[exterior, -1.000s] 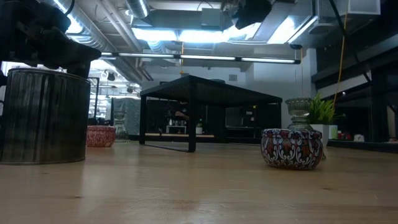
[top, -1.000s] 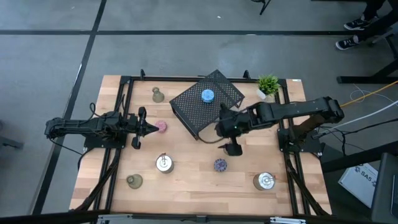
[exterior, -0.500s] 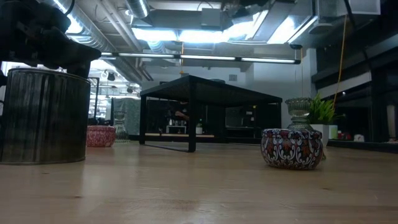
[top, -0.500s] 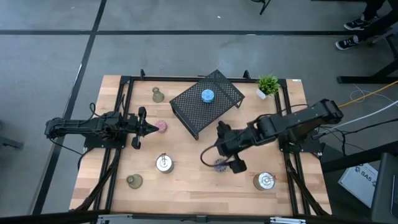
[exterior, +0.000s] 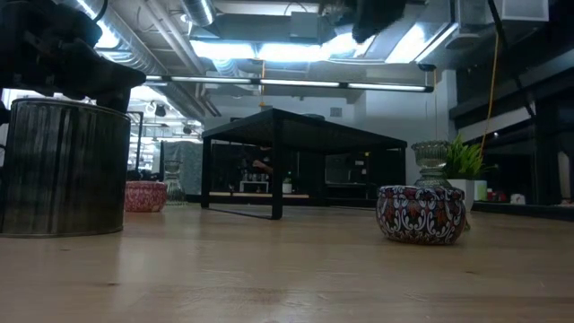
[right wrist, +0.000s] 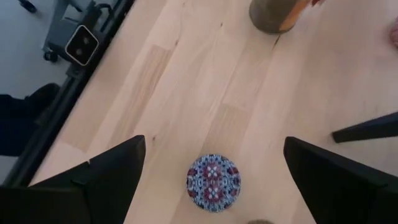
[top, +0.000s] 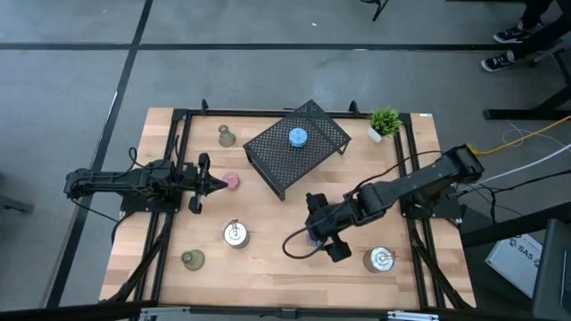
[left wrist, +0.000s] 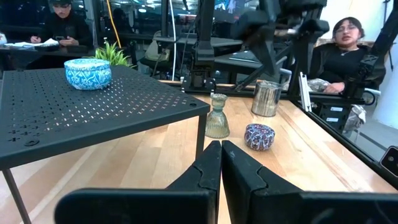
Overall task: Pick & Place candle stick holders
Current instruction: Put the red small scented candle on the shelf aligned with the light blue small scented candle
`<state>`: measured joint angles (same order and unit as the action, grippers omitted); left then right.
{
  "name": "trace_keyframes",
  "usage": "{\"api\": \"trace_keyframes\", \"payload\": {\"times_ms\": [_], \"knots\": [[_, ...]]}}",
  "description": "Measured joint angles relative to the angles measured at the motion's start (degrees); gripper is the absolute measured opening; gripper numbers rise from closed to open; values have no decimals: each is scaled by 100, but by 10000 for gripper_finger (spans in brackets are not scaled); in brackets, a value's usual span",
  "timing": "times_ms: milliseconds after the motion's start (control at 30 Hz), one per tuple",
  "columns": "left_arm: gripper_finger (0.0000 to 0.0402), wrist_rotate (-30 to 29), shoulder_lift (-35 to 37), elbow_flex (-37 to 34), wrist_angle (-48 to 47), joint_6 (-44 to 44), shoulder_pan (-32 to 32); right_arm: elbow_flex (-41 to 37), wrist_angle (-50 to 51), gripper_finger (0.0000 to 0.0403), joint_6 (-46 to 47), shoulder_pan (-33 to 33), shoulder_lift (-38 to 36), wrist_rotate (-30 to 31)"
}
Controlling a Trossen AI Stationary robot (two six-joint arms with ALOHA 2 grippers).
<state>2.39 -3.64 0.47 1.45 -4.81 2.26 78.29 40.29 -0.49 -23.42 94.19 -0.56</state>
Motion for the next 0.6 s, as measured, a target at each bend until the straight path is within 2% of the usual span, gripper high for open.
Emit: {"api": "trace_keyframes", "payload": {"times_ms": [133, 267, 600], "knots": [[7, 0, 0, 0, 0, 1, -2, -497, -506, 385, 0, 1, 4, -13], [7, 0, 0, 0, 0, 2, 0, -832, -581, 385, 0, 2, 4, -13], [7, 0, 0, 0, 0, 1, -2, -1238, -1011, 385, 2, 20, 27, -13]]}}
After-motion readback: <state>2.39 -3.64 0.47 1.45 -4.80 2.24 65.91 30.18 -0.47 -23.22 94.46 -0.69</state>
